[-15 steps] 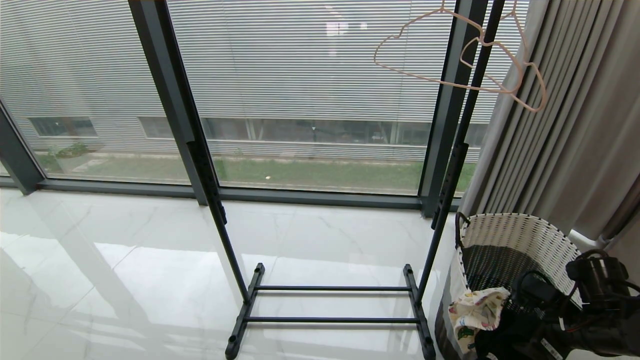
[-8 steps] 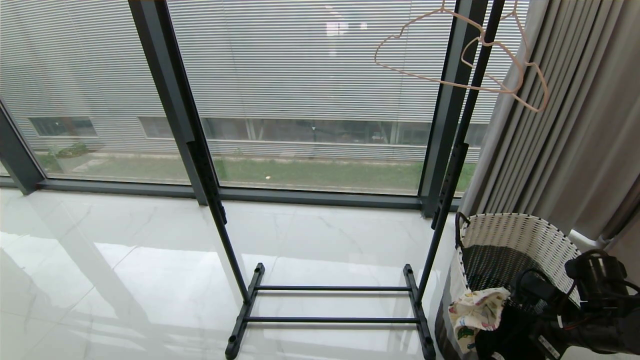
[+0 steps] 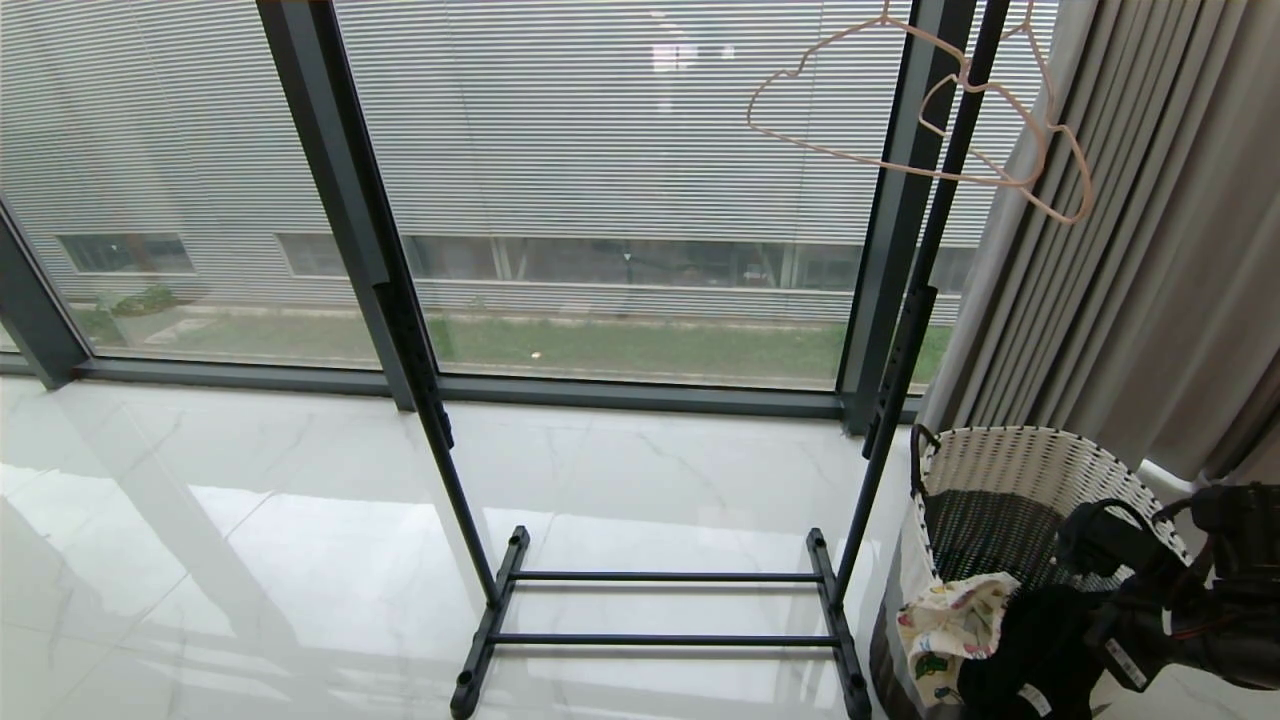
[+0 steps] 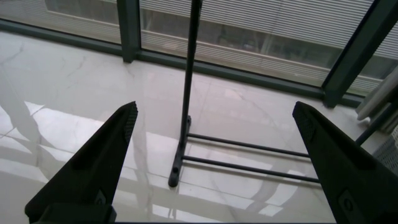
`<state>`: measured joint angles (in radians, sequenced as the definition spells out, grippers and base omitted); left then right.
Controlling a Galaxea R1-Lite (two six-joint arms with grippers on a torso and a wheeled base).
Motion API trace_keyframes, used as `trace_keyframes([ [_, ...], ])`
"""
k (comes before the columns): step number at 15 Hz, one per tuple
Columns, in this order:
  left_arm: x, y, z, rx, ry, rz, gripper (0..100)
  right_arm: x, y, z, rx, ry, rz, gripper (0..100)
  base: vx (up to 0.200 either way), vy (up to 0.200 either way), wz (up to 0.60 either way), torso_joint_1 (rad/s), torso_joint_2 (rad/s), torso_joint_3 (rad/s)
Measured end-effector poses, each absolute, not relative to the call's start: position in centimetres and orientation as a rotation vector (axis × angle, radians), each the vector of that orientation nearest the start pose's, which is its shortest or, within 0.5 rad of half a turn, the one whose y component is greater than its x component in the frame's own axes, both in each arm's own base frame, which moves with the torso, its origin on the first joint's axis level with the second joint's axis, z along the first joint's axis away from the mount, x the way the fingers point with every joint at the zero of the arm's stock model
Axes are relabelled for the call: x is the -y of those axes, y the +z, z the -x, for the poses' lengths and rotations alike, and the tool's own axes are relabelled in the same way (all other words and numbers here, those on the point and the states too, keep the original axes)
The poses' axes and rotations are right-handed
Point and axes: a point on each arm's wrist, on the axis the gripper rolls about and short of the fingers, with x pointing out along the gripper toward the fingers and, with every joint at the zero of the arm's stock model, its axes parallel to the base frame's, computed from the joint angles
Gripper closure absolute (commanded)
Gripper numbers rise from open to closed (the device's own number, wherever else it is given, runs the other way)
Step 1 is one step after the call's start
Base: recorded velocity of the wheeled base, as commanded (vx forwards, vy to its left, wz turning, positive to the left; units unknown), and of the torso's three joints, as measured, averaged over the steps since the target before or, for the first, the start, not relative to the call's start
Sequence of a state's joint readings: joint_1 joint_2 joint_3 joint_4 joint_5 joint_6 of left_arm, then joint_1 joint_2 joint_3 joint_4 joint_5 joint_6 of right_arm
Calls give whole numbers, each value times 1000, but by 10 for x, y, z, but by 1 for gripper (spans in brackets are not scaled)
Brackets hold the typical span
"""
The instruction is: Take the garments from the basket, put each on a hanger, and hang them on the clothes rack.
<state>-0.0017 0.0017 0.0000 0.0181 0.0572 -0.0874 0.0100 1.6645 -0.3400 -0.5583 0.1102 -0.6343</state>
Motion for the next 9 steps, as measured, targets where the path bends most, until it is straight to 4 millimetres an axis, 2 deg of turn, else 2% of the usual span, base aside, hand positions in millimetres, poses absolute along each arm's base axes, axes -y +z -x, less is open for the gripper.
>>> trace_keyframes([
  [3, -1, 74, 23, -17, 56, 82, 0, -5, 119, -197, -656, 334, 448, 100, 0, 0, 0, 0, 0, 0],
  [6, 0, 74, 23, -20, 17, 34, 0, -6, 167, -174, -497, 308, 357, 100, 0, 0, 0, 0, 0, 0],
  [9, 0, 74, 23, -20, -11, 6, 0, -8, 191, -146, -386, 346, 308, 100, 0, 0, 0, 0, 0, 0],
])
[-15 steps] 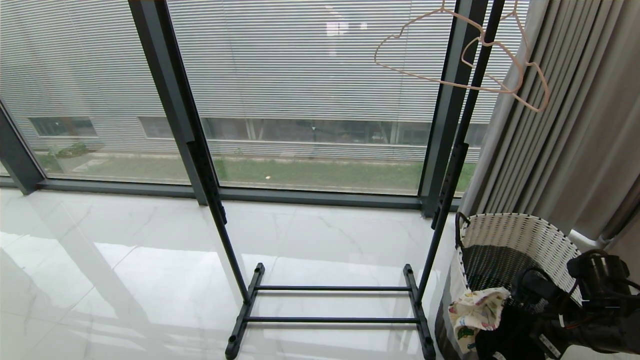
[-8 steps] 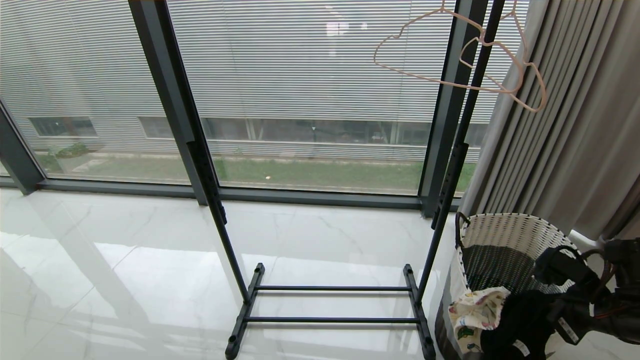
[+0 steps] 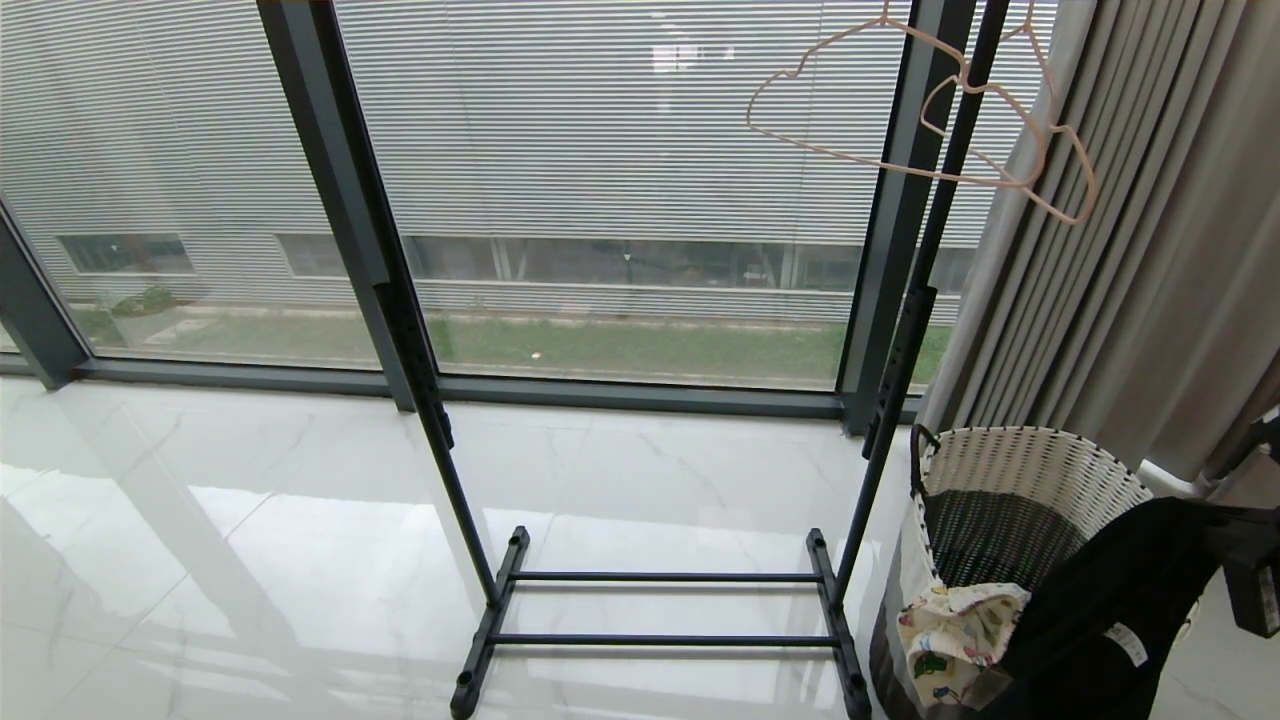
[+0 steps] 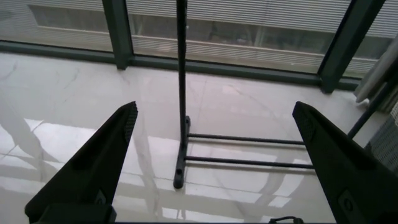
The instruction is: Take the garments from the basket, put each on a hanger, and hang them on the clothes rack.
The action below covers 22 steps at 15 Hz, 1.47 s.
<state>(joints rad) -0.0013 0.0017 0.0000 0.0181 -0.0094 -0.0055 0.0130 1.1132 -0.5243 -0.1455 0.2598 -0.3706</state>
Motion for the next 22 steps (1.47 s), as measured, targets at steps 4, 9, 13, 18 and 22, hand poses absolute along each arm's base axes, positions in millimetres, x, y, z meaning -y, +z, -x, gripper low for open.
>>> trace_keyframes([
  [4, 4, 93, 28, 50, -166, 61, 0, -9, 205, -129, -295, 384, 280, 100, 0, 0, 0, 0, 0, 0],
  [9, 8, 167, 32, 97, -396, 150, 0, -12, 232, -122, -172, 454, 255, 100, 0, 0, 0, 0, 0, 0],
  [13, 9, 213, -4, -12, -444, 177, 0, -18, 250, -121, -101, 518, 247, 100, 0, 0, 0, 0, 0, 0],
  [18, 18, 268, -67, -104, -549, 195, 0, -22, 253, -122, -92, 558, 249, 100, 0, 0, 0, 0, 0, 0],
  [22, 41, 278, -130, -159, -578, 188, 0, -24, 254, -125, -93, 568, 249, 100, 0, 0, 0, 0, 0, 0],
])
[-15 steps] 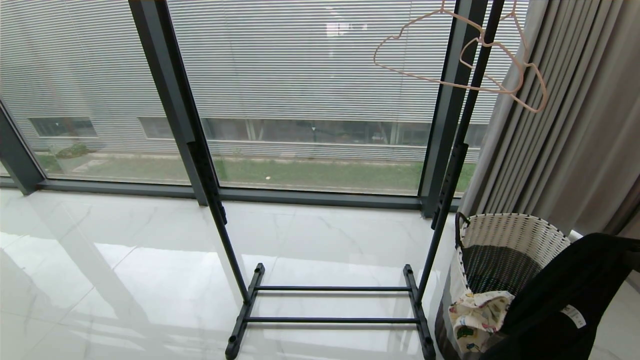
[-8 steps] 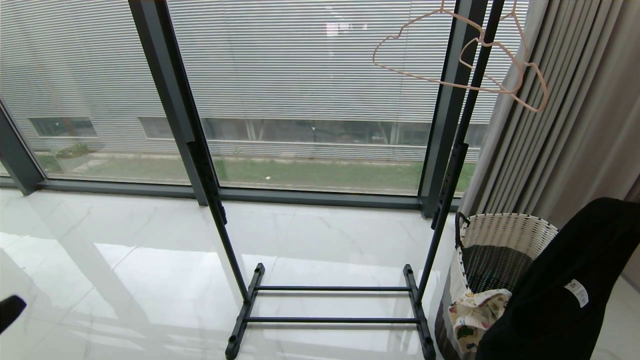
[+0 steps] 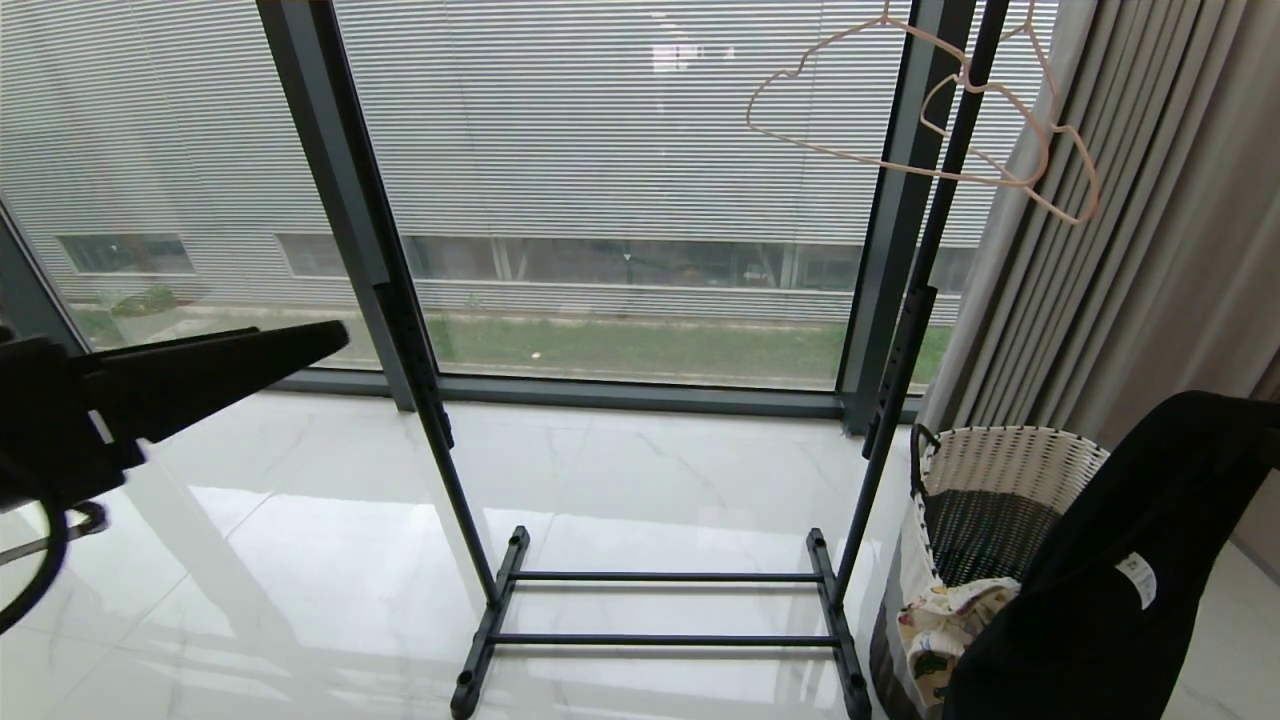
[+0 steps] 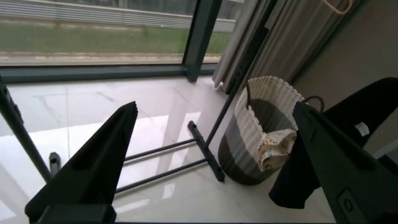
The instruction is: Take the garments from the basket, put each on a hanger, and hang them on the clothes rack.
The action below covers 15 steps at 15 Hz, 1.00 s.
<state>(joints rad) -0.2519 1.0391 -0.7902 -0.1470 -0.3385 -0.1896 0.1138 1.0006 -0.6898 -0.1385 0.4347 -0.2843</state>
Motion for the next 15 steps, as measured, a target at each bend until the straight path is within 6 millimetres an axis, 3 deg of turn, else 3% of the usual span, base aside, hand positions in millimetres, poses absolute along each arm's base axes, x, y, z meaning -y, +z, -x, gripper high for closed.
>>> trace_keyframes([
  [2, 70, 270, -154, -216, -607, 169, 0, -25, 255, -126, -93, 571, 248, 100, 0, 0, 0, 0, 0, 0],
  [4, 104, 256, -163, -292, -697, 136, 0, -25, 255, -127, -96, 579, 244, 100, 0, 0, 0, 0, 0, 0],
  [9, 185, 218, -168, -394, -930, 68, 0, -26, 255, -127, -104, 633, 188, 100, 0, 0, 0, 0, 0, 0],
  [15, 245, 176, -171, -404, -1061, 38, 0, -36, 253, -125, -104, 758, 181, 100, 0, 0, 0, 0, 0, 0],
])
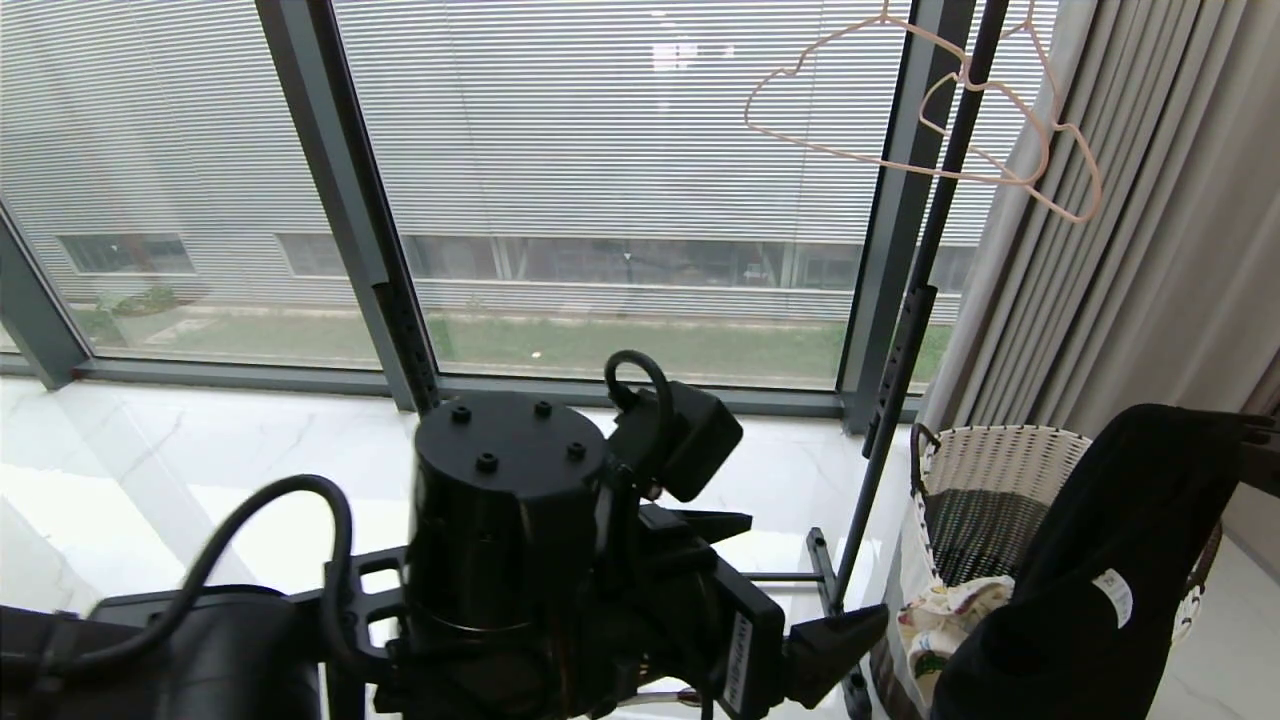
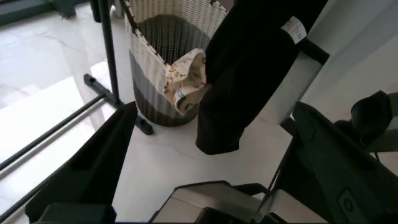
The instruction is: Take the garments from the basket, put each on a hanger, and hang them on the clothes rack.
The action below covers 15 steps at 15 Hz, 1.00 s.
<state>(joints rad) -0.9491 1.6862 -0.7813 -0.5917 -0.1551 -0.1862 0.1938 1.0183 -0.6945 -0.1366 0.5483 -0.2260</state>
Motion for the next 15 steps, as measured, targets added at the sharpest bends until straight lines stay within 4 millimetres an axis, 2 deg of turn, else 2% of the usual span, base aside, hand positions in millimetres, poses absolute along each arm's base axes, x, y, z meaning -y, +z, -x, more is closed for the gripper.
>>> trace_keyframes([
  [6, 293, 140, -180, -347, -1219, -53, 0, -54, 254, -123, -101, 890, 187, 100, 0, 0, 0, 0, 0, 0],
  [15, 335, 124, -206, -244, -1266, -162, 0, -63, 248, -120, -120, 966, 189, 100, 0, 0, 0, 0, 0, 0],
])
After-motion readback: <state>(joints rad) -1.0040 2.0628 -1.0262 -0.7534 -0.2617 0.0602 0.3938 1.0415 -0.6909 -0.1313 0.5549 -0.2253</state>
